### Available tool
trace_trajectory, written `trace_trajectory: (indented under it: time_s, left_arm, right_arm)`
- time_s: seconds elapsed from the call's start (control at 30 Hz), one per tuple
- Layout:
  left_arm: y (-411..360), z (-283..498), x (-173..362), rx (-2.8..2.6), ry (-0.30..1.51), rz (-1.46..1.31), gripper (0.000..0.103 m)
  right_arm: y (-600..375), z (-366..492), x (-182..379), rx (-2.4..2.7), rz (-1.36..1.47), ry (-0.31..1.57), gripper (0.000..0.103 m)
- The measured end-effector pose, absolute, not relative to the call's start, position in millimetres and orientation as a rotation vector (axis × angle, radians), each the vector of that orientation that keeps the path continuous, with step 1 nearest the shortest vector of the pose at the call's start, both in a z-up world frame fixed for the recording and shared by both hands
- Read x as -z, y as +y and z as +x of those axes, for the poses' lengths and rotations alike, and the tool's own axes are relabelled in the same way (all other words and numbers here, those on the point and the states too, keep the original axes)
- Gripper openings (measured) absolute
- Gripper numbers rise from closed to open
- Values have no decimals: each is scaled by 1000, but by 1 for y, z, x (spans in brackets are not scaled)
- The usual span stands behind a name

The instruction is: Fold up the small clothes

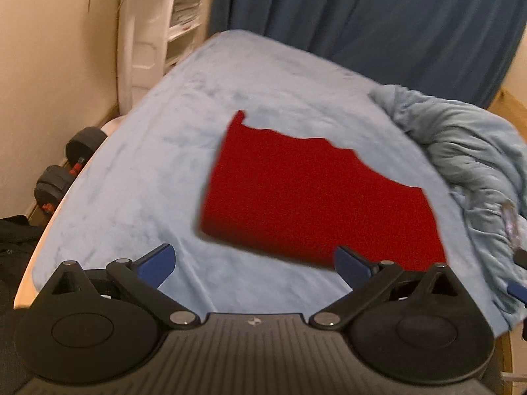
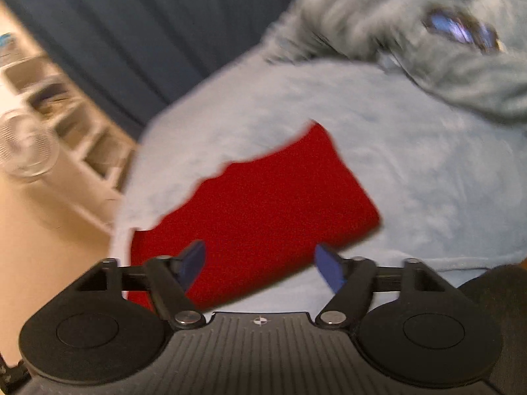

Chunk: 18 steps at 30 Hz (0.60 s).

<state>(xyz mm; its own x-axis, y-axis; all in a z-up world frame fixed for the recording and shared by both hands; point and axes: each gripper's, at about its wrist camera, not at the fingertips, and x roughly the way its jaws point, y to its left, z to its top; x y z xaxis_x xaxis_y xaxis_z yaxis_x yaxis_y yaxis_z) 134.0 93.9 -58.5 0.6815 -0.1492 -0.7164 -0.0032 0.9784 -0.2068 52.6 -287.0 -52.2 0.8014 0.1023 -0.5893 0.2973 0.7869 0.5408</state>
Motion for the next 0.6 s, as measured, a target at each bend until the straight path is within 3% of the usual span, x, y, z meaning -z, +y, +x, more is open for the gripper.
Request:
trace_trajectory:
  time_s: [0.33,0.6]
  left_arm:
    - [59,53,41,99,844,-134,103]
    - [58,39,32,101,827,-135,103]
  right_arm:
    - [-217,-27,30,-4,575,609,82]
    - [-219,-44,26,-4,580,584,82]
